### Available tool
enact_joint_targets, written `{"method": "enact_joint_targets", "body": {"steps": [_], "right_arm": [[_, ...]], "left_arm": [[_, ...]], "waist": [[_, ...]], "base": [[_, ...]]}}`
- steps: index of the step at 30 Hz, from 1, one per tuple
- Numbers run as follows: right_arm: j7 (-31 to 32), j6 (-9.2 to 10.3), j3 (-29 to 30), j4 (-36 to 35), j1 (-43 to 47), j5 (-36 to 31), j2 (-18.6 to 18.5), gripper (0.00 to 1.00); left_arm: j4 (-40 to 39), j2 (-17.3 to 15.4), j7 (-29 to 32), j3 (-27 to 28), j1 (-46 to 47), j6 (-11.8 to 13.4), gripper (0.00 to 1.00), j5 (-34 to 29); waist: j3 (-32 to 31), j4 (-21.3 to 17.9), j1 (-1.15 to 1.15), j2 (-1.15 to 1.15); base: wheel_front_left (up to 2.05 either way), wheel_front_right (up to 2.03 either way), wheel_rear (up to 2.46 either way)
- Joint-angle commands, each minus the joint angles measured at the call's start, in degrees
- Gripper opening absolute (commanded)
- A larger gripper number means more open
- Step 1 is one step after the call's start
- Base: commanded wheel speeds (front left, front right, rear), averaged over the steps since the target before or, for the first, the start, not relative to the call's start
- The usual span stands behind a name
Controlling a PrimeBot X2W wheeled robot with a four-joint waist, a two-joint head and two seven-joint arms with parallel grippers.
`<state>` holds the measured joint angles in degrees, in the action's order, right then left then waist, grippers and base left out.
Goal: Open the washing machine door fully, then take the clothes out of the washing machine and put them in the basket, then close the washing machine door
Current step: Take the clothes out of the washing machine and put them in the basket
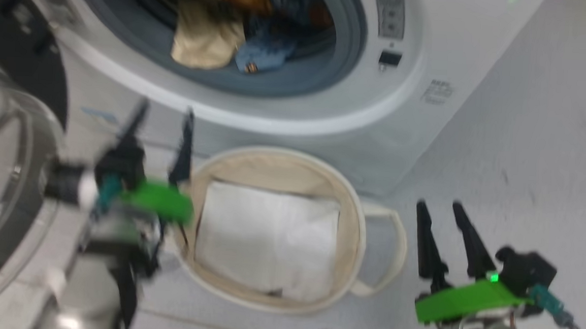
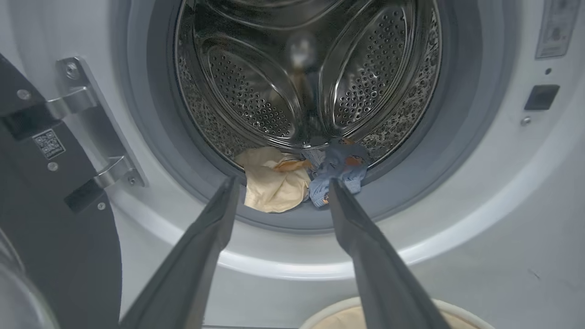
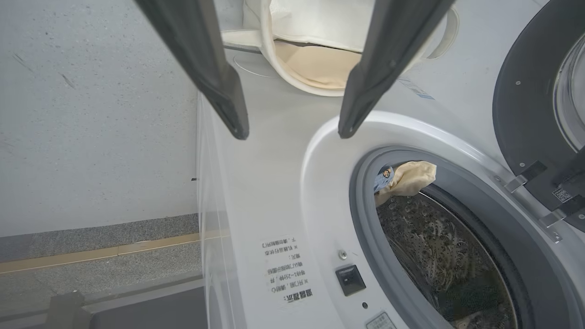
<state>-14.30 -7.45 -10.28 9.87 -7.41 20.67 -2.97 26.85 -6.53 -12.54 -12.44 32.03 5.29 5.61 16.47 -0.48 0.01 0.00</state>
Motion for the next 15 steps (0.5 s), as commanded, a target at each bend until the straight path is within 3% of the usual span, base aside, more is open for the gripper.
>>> {"method": "enact_joint_targets", "body": {"steps": [1,8,15], "right_arm": [[-0.7,-0.03,-1.5,-2.2,-2.4,-0.2,0.1,1.0],[-0.7,-0.03,-2.8,-3.4,-7.2,1.0,0.1,1.0],[-0.7,-0.03,-4.5,-3.9,-10.3,2.6,0.1,1.0]], "left_arm": [[-0.8,-2.0,0.5,2.2,3.4,0.2,1.0,-0.5],[6.2,-4.8,4.1,2.1,19.2,1.3,1.0,-3.2],[14.7,-6.6,8.2,-0.3,30.9,3.5,1.0,-7.7]], "waist": [[6.4,-1.8,-0.01,0.0],[15.4,-4.0,-0.01,0.0],[19.8,-5.5,-0.01,0.0]], "base": [[0.0,0.0,0.0],[0.0,0.0,0.0],[0.0,0.0,0.0]]}}
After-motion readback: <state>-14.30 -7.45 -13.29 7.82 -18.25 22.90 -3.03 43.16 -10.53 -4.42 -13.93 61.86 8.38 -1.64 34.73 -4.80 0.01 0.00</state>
